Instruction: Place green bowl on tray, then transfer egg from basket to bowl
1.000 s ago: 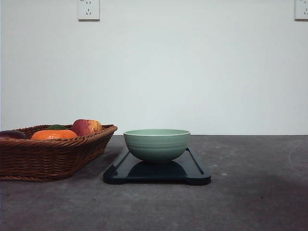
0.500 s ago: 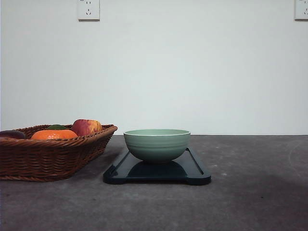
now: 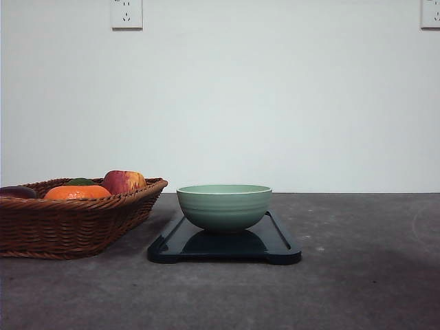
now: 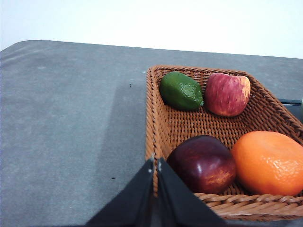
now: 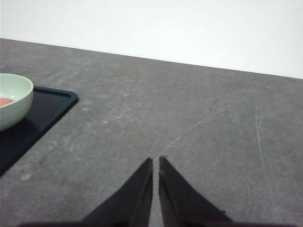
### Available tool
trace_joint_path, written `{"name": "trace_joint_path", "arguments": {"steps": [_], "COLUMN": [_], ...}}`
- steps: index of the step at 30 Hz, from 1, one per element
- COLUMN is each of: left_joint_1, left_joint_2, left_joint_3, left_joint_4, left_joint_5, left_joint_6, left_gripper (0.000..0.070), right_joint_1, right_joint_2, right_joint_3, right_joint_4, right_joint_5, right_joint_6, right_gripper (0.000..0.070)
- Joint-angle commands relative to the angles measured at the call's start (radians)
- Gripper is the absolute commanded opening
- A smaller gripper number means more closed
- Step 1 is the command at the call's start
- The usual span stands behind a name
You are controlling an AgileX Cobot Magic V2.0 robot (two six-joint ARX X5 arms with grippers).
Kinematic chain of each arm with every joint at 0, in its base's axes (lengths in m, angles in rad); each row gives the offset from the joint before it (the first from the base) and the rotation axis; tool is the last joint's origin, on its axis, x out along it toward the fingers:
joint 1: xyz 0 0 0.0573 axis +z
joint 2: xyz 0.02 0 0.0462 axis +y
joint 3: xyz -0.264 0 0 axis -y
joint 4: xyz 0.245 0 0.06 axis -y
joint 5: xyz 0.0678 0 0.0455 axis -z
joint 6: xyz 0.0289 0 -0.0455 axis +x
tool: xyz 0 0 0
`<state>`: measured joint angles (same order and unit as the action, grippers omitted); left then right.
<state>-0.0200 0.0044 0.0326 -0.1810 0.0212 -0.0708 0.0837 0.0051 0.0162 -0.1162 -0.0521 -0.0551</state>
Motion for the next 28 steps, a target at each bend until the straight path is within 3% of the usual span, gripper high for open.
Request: {"name": "trace_joint_path", "arguments": {"steps": [1, 28], "left_joint_1": [-0.001, -0.001], "left_joint_2": [0.000, 0.000], "left_joint_3": [-0.019, -0.019], "left_joint_4": [-0.006, -0.006], "left_joint_5": [-0.003, -0.003], "left_joint_6": [-0.001, -0.001], "left_gripper": [0.0000, 0.0000], "right_joint_1": [-0.001, -0.001], "right_joint_2": [-0.002, -0.002], "right_joint_3": [-0.004, -0.004], "right_joint_4": [0.011, 0.011], "right_joint_5": [0.000, 0.000], "right_joint_6": [0.010, 0.010], "right_gripper": [0.0015, 0.0015]}}
